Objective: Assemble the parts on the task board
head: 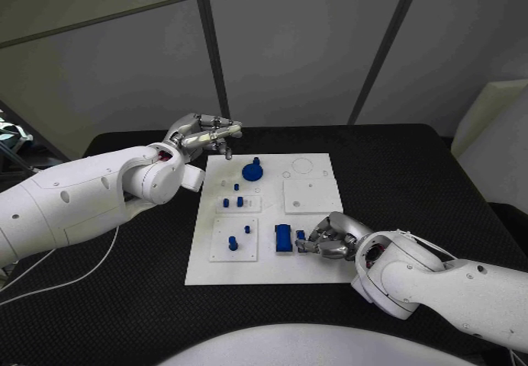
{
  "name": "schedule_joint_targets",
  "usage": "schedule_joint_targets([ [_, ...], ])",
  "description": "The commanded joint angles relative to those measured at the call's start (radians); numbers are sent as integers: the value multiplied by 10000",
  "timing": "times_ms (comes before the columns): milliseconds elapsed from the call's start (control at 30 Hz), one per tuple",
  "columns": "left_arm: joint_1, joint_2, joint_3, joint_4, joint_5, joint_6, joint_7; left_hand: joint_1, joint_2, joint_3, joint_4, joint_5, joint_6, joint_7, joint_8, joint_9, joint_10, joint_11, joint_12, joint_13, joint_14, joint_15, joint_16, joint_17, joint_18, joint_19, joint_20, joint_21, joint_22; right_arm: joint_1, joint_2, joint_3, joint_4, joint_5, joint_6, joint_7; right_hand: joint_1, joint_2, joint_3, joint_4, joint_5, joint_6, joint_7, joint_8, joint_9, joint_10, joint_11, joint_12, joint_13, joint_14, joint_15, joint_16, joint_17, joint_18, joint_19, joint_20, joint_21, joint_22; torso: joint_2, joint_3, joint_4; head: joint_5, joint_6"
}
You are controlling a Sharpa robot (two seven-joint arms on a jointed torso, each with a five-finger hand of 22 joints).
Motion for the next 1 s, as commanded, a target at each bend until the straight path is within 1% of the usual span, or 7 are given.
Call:
schedule_joint_targets([
  [33, 16, 2, 9, 10, 41, 17, 152, 16, 82, -17, 40, -23, -66, -7, 62, 6, -62, -8, 36, 17, -63, -17, 13, -14, 424, 19, 42, -63, -14, 3, 20, -2, 21, 52, 176, 68, -108, 52, -404, 197, -348, 3, 26, -71, 2, 49, -8, 45, 419, 803, -1, 15, 1418, -74, 1072, -30, 31, 2629, -1, 0, -4, 7, -2],
  [267, 16, 1, 9, 5, 41, 22, 152, 10, 99, -27, 53, -22, -75, -9, 85, 6, -77, -10, 67, 19, -63, -18, 25, -45, 423, 34, 41, -82, -36, 3, 12, -2, 3, 110, 185, 149, -125, 151, -861, 479, -161, 22, 12, -86, 22, 60, -17, 69, 445, 806, -9, 19, 1428, -74, 1072, -39, 31, 2629, 0, 3, -1, 4, -15],
  [467, 16, -3, 9, 6, 41, 18, 150, 10, 99, -27, 53, -22, -75, -9, 85, 6, -77, -10, 67, 19, -63, -18, 25, -45, 423, 34, 41, -82, -36, 3, -19, -2, 28, 126, 132, 204, -131, 176, -941, 527, -142, 32, 8, -85, 27, 67, -20, 85, 457, 808, -11, 26, 1439, -74, 1072, -40, 31, 2629, 4, 2, -2, 4, -2],
  [567, 16, -5, 9, 5, 41, 17, 151, 10, 99, -27, 53, -22, -75, -9, 85, 6, -77, -10, 67, 19, -63, -18, 25, -45, 423, 34, 41, -82, -36, 3, -60, -2, 30, 128, 128, 229, 104, 295, -997, 458, -59, 57, -6, -76, 43, 66, -32, 79, 457, 807, -22, 23, 1434, -74, 1072, -47, 31, 2629, -4, 2, -8, -10, 2],
  [633, 16, -7, 9, 5, 41, 16, 152, 10, 99, -27, 53, -22, -75, -9, 85, 6, -77, -10, 67, 19, -63, -18, 25, -45, 423, 34, 41, -82, -36, 3, -88, -2, 18, 129, 162, 265, 643, 444, -964, 183, -409, 63, -3, -71, 62, 66, -36, 88, 469, 807, -32, 22, 1435, -74, 1072, -60, 31, 2629, -3, 3, -5, -11, -2],
  [767, 16, -11, 9, 2, 41, 15, 152, 10, 99, -27, 53, -22, -75, -9, 85, 6, -77, -10, 67, 19, -63, -18, 25, -45, 423, 34, 41, -82, -36, 3, -119, -2, -14, 130, 270, 366, 1134, 570, -1114, -77, -1160, 53, 11, -89, 75, 64, -25, 96, 485, 807, -20, 20, 1434, -74, 1072, -53, 31, 2629, -3, -1, -2, -27, -7],
  [1000, 16, -15, 8, 3, 41, 15, 149, 10, 99, -27, 53, -22, -75, -9, 85, 6, -77, -10, 67, 19, -63, -18, 25, -45, 423, 34, 41, -82, -36, 4, -151, -2, -84, 131, 323, 446, 1357, 709, -1289, -174, -1448, 61, 12, -104, 81, 67, -22, 110, 501, 810, -14, 27, 1448, -74, 1072, -45, 31, 2629, -2, -2, 1, -31, 1],
])
